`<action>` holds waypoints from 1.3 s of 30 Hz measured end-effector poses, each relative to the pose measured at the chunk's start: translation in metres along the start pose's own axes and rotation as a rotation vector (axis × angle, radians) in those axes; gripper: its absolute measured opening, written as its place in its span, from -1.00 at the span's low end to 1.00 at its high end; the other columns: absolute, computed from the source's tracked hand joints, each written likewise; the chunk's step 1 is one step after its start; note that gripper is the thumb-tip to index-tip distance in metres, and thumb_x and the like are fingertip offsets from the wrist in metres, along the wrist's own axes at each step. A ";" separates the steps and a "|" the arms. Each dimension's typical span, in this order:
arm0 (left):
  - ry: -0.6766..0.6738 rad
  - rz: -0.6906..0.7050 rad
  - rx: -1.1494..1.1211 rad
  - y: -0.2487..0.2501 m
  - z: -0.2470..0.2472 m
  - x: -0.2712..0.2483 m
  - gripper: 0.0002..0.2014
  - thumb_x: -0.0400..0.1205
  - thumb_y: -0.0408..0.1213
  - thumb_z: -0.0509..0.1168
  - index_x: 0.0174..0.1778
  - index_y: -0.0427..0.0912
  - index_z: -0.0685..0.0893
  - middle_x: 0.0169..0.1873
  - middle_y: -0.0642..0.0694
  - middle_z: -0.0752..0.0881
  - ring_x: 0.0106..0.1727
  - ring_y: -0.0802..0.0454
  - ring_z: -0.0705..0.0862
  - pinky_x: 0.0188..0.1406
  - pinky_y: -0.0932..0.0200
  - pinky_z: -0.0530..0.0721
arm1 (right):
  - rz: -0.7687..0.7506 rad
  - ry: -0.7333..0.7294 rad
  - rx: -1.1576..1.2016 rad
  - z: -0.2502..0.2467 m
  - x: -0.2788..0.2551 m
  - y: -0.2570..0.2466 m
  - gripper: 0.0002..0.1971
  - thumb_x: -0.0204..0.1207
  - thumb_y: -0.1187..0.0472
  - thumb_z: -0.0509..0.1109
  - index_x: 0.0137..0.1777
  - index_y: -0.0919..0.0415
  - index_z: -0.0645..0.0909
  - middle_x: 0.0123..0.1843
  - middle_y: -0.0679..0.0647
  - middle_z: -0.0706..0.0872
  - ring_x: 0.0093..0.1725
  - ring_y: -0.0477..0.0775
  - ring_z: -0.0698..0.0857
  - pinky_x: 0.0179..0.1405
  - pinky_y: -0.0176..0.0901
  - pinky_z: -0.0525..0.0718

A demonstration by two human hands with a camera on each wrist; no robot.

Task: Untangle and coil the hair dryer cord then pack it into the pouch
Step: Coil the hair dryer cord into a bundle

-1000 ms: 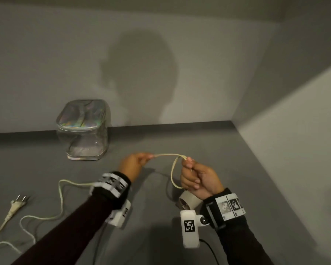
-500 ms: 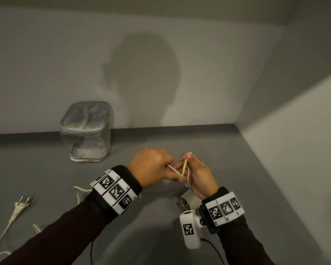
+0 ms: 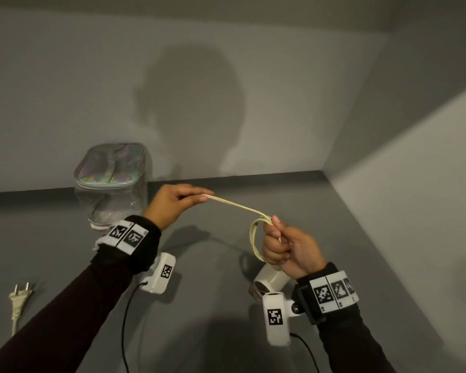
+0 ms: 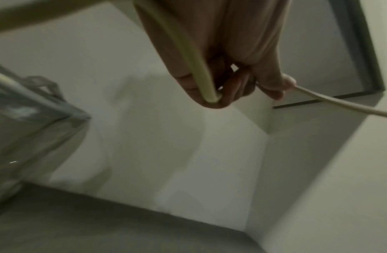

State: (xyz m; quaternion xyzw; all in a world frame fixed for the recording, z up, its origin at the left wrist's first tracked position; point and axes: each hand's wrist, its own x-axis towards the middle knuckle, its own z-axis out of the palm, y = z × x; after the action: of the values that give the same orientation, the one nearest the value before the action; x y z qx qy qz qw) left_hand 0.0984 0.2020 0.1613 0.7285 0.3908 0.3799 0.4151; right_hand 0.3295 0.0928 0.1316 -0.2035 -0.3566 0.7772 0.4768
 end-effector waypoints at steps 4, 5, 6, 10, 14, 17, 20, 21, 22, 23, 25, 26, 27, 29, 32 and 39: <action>0.055 -0.259 0.067 -0.039 0.050 -0.028 -0.79 0.61 -0.32 0.22 0.07 -0.18 0.72 -0.10 -0.39 0.76 -0.20 0.09 0.76 -0.05 0.17 0.68 | -0.039 0.020 0.093 -0.005 0.005 0.010 -0.71 0.55 -0.02 0.21 -0.33 0.11 0.43 -0.61 -0.07 0.16 -0.67 -0.10 0.11 -0.71 -0.33 0.14; -0.096 -0.304 0.192 -0.050 0.067 -0.042 -0.75 0.64 -0.17 0.17 0.13 -0.10 0.68 0.03 -0.40 0.74 -0.03 -0.09 0.73 0.08 0.06 0.61 | -0.070 0.031 0.120 -0.005 0.006 0.010 -0.71 0.58 0.00 0.15 -0.32 0.12 0.43 -0.61 -0.07 0.17 -0.68 -0.10 0.12 -0.71 -0.33 0.16; -0.292 -0.316 0.337 -0.055 0.083 -0.056 -0.72 0.64 -0.06 0.10 0.14 0.01 0.64 0.11 -0.30 0.74 0.11 -0.16 0.69 0.17 0.03 0.55 | -0.107 0.053 0.140 -0.005 0.007 0.007 -0.70 0.60 0.01 0.08 -0.31 0.12 0.42 -0.61 -0.07 0.17 -0.68 -0.09 0.12 -0.72 -0.33 0.17; -0.811 -0.023 0.832 -0.021 0.105 -0.093 -0.53 0.67 0.10 -0.13 0.18 -0.13 0.52 0.11 -0.33 0.68 0.13 -0.30 0.63 0.11 -0.03 0.54 | -0.228 0.321 0.001 0.004 0.011 -0.009 -0.62 0.65 0.06 -0.10 -0.34 0.13 0.37 -0.69 -0.09 0.24 -0.75 -0.14 0.19 -0.77 -0.37 0.24; -0.666 0.276 0.705 0.025 0.069 -0.089 -0.35 0.48 0.28 -0.31 0.00 -0.04 0.55 -0.03 -0.18 0.73 0.01 -0.15 0.65 -0.02 0.04 0.56 | -0.290 0.488 -0.138 0.008 0.017 -0.013 -0.64 0.67 0.08 -0.09 -0.31 0.17 0.33 -0.68 -0.02 0.36 -0.71 -0.09 0.30 -0.74 -0.37 0.33; -0.576 0.406 0.643 0.052 0.058 -0.070 -0.52 0.56 0.23 -0.15 -0.04 0.01 0.56 -0.08 -0.08 0.73 -0.05 -0.05 0.66 -0.12 0.06 0.58 | -0.253 0.450 -0.157 0.014 0.022 -0.002 -0.65 0.67 0.07 -0.08 -0.29 0.17 0.35 -0.63 0.03 0.51 -0.63 -0.03 0.48 -0.61 -0.29 0.52; -0.549 0.394 0.641 0.062 0.062 -0.051 -0.63 0.59 0.14 -0.03 -0.01 0.03 0.59 -0.06 -0.08 0.75 -0.08 -0.07 0.69 -0.15 0.07 0.60 | -0.177 0.393 -0.099 0.025 0.025 0.014 -0.66 0.67 0.10 -0.07 -0.29 0.19 0.36 -0.60 0.03 0.57 -0.65 -0.11 0.55 -0.65 -0.34 0.55; -0.527 0.364 0.650 0.062 0.062 -0.044 -0.66 0.60 0.11 0.01 0.02 0.05 0.60 -0.04 -0.07 0.75 -0.07 -0.08 0.69 -0.12 0.09 0.58 | -0.158 0.387 -0.099 0.028 0.025 0.019 -0.64 0.67 0.12 -0.07 -0.29 0.21 0.39 -0.60 0.01 0.58 -0.64 -0.13 0.56 -0.65 -0.35 0.57; -0.488 0.335 0.644 0.061 0.061 -0.037 -0.69 0.59 0.08 0.06 0.04 0.04 0.63 -0.03 -0.07 0.76 -0.06 -0.06 0.69 -0.10 0.12 0.55 | -0.135 0.393 -0.129 0.029 0.025 0.024 -0.62 0.68 0.15 -0.08 -0.28 0.24 0.44 -0.60 0.02 0.61 -0.61 -0.11 0.60 -0.62 -0.33 0.61; -0.438 0.308 0.618 0.058 0.058 -0.029 -0.71 0.59 0.04 0.11 0.04 0.03 0.66 -0.04 -0.07 0.77 -0.05 -0.03 0.69 -0.09 0.14 0.53 | -0.106 0.402 -0.177 0.029 0.024 0.027 -0.59 0.69 0.17 -0.10 -0.25 0.26 0.49 -0.61 0.04 0.64 -0.60 -0.07 0.62 -0.60 -0.28 0.63; -0.355 0.235 0.512 0.051 0.052 -0.013 -0.79 0.54 0.00 0.26 -0.09 0.01 0.74 -0.16 -0.06 0.80 -0.16 0.10 0.67 -0.13 0.13 0.54 | -0.055 0.368 -0.230 0.029 0.019 0.031 -0.57 0.69 0.18 -0.15 -0.24 0.27 0.49 -0.68 0.04 0.57 -0.68 -0.04 0.53 -0.66 -0.28 0.54; -0.321 0.181 0.431 0.044 0.049 -0.006 -0.83 0.49 -0.04 0.36 -0.20 -0.04 0.76 -0.28 -0.07 0.78 -0.27 0.15 0.63 -0.20 0.14 0.53 | -0.039 0.319 -0.205 0.028 0.017 0.031 -0.57 0.69 0.14 -0.17 -0.26 0.24 0.44 -0.71 0.00 0.49 -0.74 -0.06 0.43 -0.70 -0.31 0.44; -0.289 0.122 0.349 0.037 0.048 -0.001 -0.83 0.41 -0.06 0.44 -0.32 -0.09 0.75 -0.40 -0.08 0.73 -0.38 0.16 0.57 -0.28 0.14 0.49 | -0.019 0.262 -0.159 0.027 0.016 0.029 -0.56 0.69 0.09 -0.18 -0.28 0.21 0.42 -0.73 -0.04 0.40 -0.76 -0.10 0.34 -0.74 -0.35 0.35; -0.246 0.006 0.218 0.022 0.045 0.008 -0.80 0.32 -0.11 0.51 -0.50 -0.11 0.68 -0.53 -0.09 0.63 -0.46 0.13 0.48 -0.34 0.13 0.45 | 0.014 0.163 -0.075 0.021 0.013 0.024 -0.57 0.65 0.01 -0.14 -0.31 0.15 0.42 -0.71 -0.09 0.24 -0.77 -0.16 0.23 -0.76 -0.39 0.23; -0.199 -0.062 0.171 0.002 0.026 0.019 -0.76 0.35 -0.13 0.49 -0.59 0.02 0.62 -0.56 -0.01 0.61 -0.45 0.16 0.47 -0.33 0.22 0.44 | -0.002 0.077 0.047 0.010 0.004 0.014 -0.64 0.61 0.00 -0.04 -0.33 0.12 0.40 -0.66 -0.06 0.15 -0.74 -0.08 0.15 -0.75 -0.35 0.20; -0.021 -0.027 0.200 -0.029 -0.009 0.017 -0.74 0.46 -0.17 0.38 -0.48 0.32 0.72 -0.45 0.41 0.73 -0.35 0.47 0.60 -0.29 0.57 0.44 | -0.068 -0.098 0.363 -0.009 -0.009 0.005 -0.68 0.67 0.05 -0.01 -0.18 0.23 0.42 -0.64 -0.01 0.20 -0.69 -0.05 0.18 -0.59 -0.21 0.29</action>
State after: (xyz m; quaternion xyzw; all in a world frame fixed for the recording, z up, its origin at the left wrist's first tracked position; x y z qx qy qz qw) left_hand 0.0898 0.2304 0.1425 0.7649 0.4320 0.3258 0.3496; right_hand 0.3368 0.0867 0.1220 -0.0638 -0.2401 0.8213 0.5136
